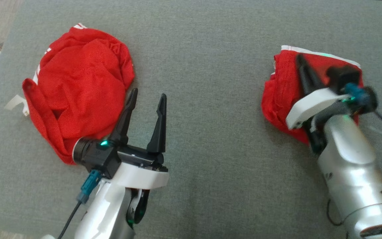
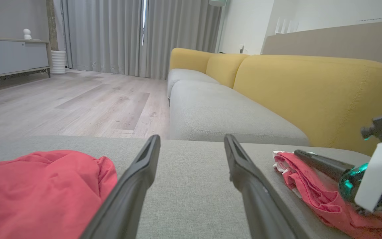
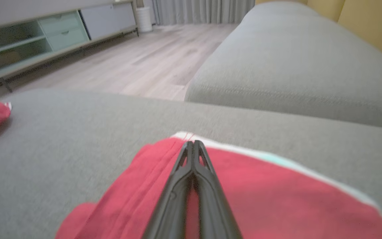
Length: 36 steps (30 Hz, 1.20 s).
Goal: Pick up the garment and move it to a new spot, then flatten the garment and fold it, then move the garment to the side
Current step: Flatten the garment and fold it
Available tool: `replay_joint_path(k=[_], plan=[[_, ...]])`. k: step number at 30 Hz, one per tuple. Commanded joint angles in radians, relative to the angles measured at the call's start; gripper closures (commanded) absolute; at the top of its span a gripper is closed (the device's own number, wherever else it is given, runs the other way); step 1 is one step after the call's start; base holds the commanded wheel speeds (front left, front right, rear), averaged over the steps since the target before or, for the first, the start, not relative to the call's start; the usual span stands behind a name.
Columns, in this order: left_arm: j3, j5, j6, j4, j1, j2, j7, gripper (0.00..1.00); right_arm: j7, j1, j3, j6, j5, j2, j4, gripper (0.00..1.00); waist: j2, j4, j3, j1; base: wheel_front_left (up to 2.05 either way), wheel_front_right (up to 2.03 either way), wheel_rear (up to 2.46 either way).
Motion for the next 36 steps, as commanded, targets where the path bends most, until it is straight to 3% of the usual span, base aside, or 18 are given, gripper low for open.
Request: replay_joint_path(k=[1,8,15,23,29,30,31,36], plan=[[0.024,-0.011,0.005,-0.026,-0.035,0.005,-0.005,0.00,0.012,-0.010,0.047,-0.001,0.011,0.019,0.008,1.00,0.0000,0.007,-0.003,0.0000,0.00,0.00,0.00],[0.024,-0.013,0.010,-0.021,-0.029,0.005,-0.005,0.00,0.033,0.010,0.212,-0.001,0.107,0.029,0.109,1.00,0.0000,0.018,-0.015,0.0000,0.00,0.00,0.00],[0.052,0.001,0.011,-0.018,-0.013,0.005,-0.005,0.00,-0.010,0.014,0.262,-0.001,0.177,0.028,0.099,1.00,0.0000,-0.029,-0.048,0.0000,0.00,0.00,0.00],[0.082,0.027,-0.001,-0.028,0.002,0.005,-0.005,0.00,-0.024,0.042,0.195,-0.001,0.189,-0.019,-0.097,1.00,0.0000,-0.113,-0.092,0.0000,0.00,0.00,0.00],[0.111,0.038,-0.007,-0.028,0.022,0.005,-0.005,0.00,-0.024,0.177,0.043,-0.001,0.128,-0.045,-0.322,0.99,0.0000,-0.176,-0.139,0.0000,0.00,0.00,0.00],[0.112,0.040,-0.010,-0.028,0.026,0.005,-0.005,0.00,-0.024,0.204,0.015,-0.001,0.112,-0.043,-0.358,0.33,0.0000,-0.185,-0.146,0.0000,0.00,0.00,0.00],[0.113,0.043,-0.013,-0.027,0.030,0.005,-0.005,0.00,-0.024,0.233,-0.008,-0.001,0.096,-0.038,-0.391,0.00,0.0000,-0.192,-0.153,0.0000,0.00,0.00,0.00],[0.134,0.044,-0.019,-0.014,0.057,0.005,-0.005,0.00,-0.024,0.369,-0.084,-0.001,0.048,0.002,-0.520,0.00,0.0000,-0.233,-0.181,0.0000,0.00,0.00,0.00]])
